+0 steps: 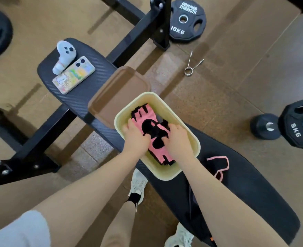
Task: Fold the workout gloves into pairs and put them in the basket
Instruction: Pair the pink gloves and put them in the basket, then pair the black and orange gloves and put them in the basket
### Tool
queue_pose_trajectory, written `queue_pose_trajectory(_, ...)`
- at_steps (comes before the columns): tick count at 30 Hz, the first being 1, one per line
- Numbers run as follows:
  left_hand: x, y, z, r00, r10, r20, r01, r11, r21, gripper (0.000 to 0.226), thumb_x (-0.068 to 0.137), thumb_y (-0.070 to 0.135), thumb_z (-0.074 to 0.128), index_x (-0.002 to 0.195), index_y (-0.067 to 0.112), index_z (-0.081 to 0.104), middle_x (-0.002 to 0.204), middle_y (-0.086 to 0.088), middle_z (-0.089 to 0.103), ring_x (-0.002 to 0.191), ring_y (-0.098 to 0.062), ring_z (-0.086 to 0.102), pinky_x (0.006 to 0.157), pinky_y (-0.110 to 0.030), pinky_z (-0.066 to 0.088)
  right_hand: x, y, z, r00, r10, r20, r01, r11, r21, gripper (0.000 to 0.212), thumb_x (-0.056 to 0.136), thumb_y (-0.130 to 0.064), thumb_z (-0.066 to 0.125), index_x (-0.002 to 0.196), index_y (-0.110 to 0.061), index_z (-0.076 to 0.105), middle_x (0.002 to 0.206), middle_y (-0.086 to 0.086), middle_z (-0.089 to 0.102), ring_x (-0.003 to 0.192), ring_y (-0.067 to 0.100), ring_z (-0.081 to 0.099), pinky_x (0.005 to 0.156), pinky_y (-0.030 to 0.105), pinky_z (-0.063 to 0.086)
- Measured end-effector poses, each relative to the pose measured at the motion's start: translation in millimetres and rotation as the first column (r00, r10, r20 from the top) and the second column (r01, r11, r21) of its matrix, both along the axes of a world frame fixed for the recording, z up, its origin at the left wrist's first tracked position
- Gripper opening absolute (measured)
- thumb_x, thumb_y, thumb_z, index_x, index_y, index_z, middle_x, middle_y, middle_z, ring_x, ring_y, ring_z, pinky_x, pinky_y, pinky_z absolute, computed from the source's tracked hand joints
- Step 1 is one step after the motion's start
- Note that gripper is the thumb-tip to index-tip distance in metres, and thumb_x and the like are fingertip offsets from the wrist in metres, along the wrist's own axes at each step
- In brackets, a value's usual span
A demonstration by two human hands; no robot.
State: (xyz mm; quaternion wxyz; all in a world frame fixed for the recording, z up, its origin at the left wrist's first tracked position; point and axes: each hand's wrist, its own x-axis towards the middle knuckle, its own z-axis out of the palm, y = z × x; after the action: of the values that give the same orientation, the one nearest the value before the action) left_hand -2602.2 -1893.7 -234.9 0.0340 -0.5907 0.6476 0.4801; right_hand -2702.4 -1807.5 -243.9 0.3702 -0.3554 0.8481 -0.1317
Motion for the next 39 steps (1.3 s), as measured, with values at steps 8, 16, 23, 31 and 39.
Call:
queue_pose_trajectory(8,-8.9,5.3,-52.5,0.557,-0.811,0.179,0.756,0.585,0.293,0.052,0.091,0.008,0.039,0.141,0.020,0.031,0.153,-0.015,0.015,0.136,-0.038,0.024,0.110,-0.041,0.028,2.4,20.7,3.1,0.956,0.198,0.217,-0.231,0.963,0.139,0.038,0.096,-0.015,0.037,0.133,-0.013,0.045,0.132,0.010,0.052,0.118,0.027,0.050,0.093,0.036,0.042)
queue_pose_trajectory(16,-25.2,21.8,-51.3,0.521,-0.797,0.306,0.699,0.604,0.383,0.060,0.090,0.024,0.043,0.145,0.020,0.017,0.155,-0.013,0.000,0.140,-0.038,0.006,0.113,-0.046,0.019,-0.3,50.6,36.4,0.974,-0.029,0.225,0.072,0.981,-0.183,0.025,0.094,-0.013,0.042,0.106,-0.017,0.063,0.106,0.000,0.066,0.098,0.016,0.058,0.086,0.035,0.048)
queue_pose_trajectory(23,-20.4,88.8,14.1,0.760,-0.636,0.131,0.644,0.710,-0.285,0.033,0.085,0.008,0.045,0.117,0.007,0.052,0.117,-0.013,0.052,0.105,-0.031,0.047,0.088,-0.037,0.038,-16.7,170.1,49.6,0.866,-0.477,0.153,0.499,0.841,-0.206,0.024,0.092,-0.003,0.044,0.091,-0.013,0.065,0.082,-0.011,0.062,0.070,0.009,0.054,0.073,0.024,0.042)
queue_pose_trajectory(31,-0.2,257.4,36.2,0.736,-0.661,-0.146,0.609,0.740,-0.284,0.028,0.087,0.004,0.047,0.113,0.009,0.057,0.099,-0.006,0.064,0.084,-0.017,0.057,0.081,-0.034,0.047,-13.4,375.5,45.5,0.872,-0.477,0.111,0.474,0.879,0.050,0.023,0.090,-0.004,0.045,0.094,-0.014,0.065,0.090,-0.004,0.064,0.091,0.017,0.058,0.100,0.034,0.039)
queue_pose_trajectory(39,25.6,342.4,0.5,0.648,-0.762,-0.005,0.757,0.645,-0.102,0.039,0.087,0.009,0.047,0.125,0.016,0.047,0.117,0.000,0.053,0.093,-0.017,0.054,0.086,-0.031,0.044,17.1,465.9,11.2,0.856,-0.501,0.129,0.485,0.864,0.136,0.017,0.092,-0.017,0.049,0.101,-0.014,0.063,0.106,0.002,0.063,0.097,0.019,0.057,0.083,0.026,0.041)
